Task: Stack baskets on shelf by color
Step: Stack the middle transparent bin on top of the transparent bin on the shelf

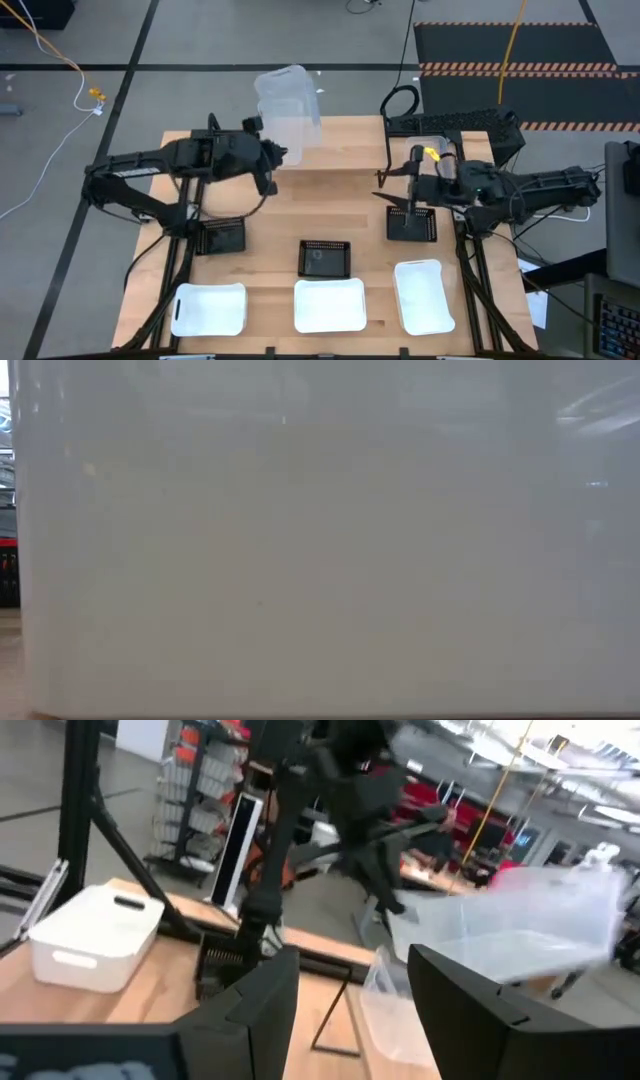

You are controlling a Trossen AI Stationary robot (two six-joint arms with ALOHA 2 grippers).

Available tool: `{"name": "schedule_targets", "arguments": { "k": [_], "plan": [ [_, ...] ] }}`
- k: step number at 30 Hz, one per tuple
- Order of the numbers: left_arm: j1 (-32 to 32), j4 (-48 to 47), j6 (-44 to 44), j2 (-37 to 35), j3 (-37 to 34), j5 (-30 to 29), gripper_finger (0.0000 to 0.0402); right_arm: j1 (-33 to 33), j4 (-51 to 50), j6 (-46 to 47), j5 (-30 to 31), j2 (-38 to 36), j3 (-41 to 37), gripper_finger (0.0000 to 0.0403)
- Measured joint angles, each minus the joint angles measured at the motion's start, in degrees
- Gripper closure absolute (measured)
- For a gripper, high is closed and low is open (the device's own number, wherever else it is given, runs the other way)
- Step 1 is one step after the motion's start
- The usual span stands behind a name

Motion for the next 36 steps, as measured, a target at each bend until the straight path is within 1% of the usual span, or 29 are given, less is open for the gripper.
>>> {"name": "schedule_targets", "arguments": {
  "k": [2, 5, 9, 13, 17, 19, 25, 31, 36],
  "plan": [
    [3.1, -1.1, 0.1, 0.5, -0.1, 2.5, 0.0397, 0.0, 0.4, 0.1, 0.2, 0.3, -1.1, 0.0219],
    [7.0, -2.8, -0.3, 0.2, -0.1, 8.4, 0.0397, -0.1, 1.0, 0.9, 0.3, 0.6, -2.4, 0.022],
    [10.7, -4.8, 1.0, 0.4, -0.1, 11.1, 0.0398, 0.0, 0.9, 1.9, 0.3, 0.7, -4.2, 0.022],
    [14.5, -7.1, 0.8, 0.2, -0.1, 16.3, 0.0395, 0.0, 1.1, 1.9, 0.3, 0.4, -4.7, 0.022],
    [16.6, -12.3, 0.3, 0.3, -0.1, 19.5, 0.0398, -0.1, 1.0, 1.9, 0.4, 0.5, -4.8, 0.022],
    [17.1, -12.9, 0.3, 0.3, -0.1, 21.4, 0.0397, -0.1, 1.0, 1.9, 0.3, 0.4, -4.8, 0.022],
    [17.0, -13.9, 0.1, 0.3, -0.1, 22.6, 0.038, -0.1, 0.9, 1.9, 0.4, 0.5, -4.8, 0.022],
    [17.0, -13.3, -0.1, 0.3, -0.1, 19.7, 0.0377, -0.1, 0.7, 1.9, 0.4, 0.5, -4.8, 0.022],
    [16.7, -13.3, 1.0, 0.0, -0.1, 19.1, 0.0376, -0.1, 0.7, 1.7, 0.3, 0.5, -4.8, 0.022]
  ]
}}
